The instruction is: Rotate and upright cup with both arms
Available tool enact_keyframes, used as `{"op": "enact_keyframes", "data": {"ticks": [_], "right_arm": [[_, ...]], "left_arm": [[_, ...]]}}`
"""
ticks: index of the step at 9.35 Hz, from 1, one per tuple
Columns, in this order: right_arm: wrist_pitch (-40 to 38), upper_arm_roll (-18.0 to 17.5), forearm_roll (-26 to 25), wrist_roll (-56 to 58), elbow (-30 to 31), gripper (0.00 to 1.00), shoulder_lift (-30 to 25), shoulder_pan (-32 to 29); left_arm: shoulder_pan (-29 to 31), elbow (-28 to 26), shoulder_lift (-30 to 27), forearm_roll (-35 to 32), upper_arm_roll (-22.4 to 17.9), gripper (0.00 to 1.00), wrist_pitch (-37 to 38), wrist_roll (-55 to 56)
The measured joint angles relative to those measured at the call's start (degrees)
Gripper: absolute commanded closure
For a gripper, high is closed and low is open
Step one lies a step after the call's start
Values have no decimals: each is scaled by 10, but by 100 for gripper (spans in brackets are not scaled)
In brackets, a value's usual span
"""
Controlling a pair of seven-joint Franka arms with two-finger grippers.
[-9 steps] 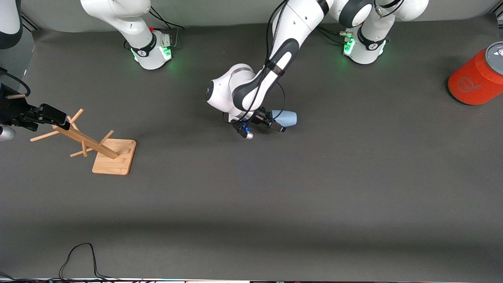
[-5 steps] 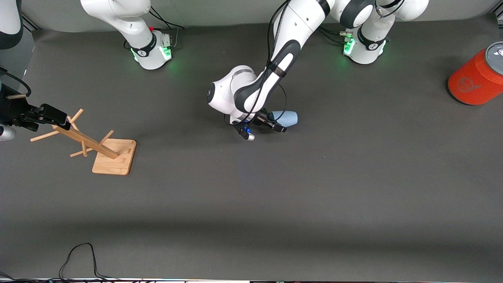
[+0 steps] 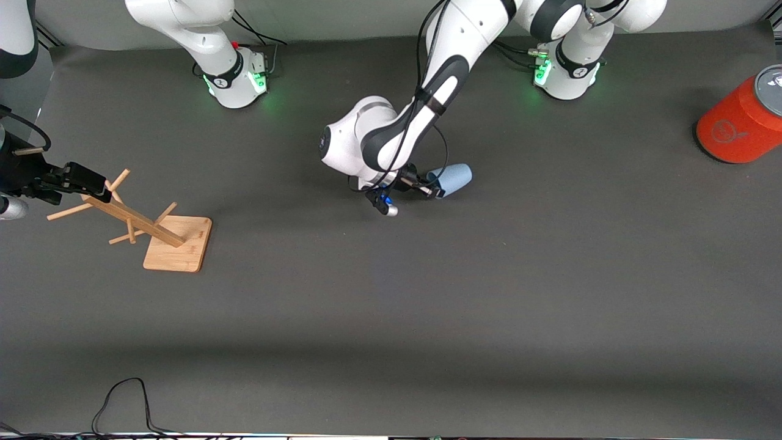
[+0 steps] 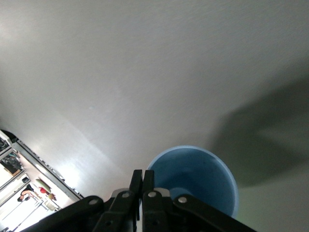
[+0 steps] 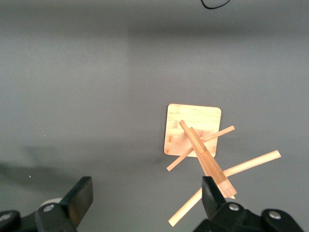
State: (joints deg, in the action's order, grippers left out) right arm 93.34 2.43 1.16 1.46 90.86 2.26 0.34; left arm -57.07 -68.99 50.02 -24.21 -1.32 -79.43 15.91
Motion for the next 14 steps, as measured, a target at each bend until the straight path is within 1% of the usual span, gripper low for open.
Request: {"op": "enact_keyframes", "data": {"ticks": [1, 3, 4, 6, 7, 8, 10, 12, 14], "right_arm": [[0, 0, 0, 0, 0, 0, 1, 0], [0, 0, 0, 0, 1, 0, 3, 0], [0, 0, 0, 0, 1, 0, 3, 0], [0, 0, 0, 0, 1, 0, 3, 0], [0, 0, 0, 0, 1, 0, 3, 0], [0, 0, 0, 0, 2, 0, 3, 0], [0, 0, 0, 0, 2, 0, 4, 0], [1, 0, 0, 0, 2, 0, 7, 0], [1, 0, 0, 0, 2, 0, 8, 0]], "left_arm": [[6, 5, -23, 0, -7, 100, 22, -8], [32, 13, -81, 15, -18, 100, 35, -12], [63, 15, -116, 46, -22, 100, 35, -13], [143, 15, -179, 99, -21, 100, 16, -28], [174, 14, -202, 130, -21, 100, -14, -33], [193, 14, -211, 157, -21, 100, -49, -33], [214, 3, -232, 184, -21, 100, -112, -33], [214, -49, -259, 197, -18, 100, -198, -21], [214, -119, -267, 205, -18, 100, -298, 16]]}}
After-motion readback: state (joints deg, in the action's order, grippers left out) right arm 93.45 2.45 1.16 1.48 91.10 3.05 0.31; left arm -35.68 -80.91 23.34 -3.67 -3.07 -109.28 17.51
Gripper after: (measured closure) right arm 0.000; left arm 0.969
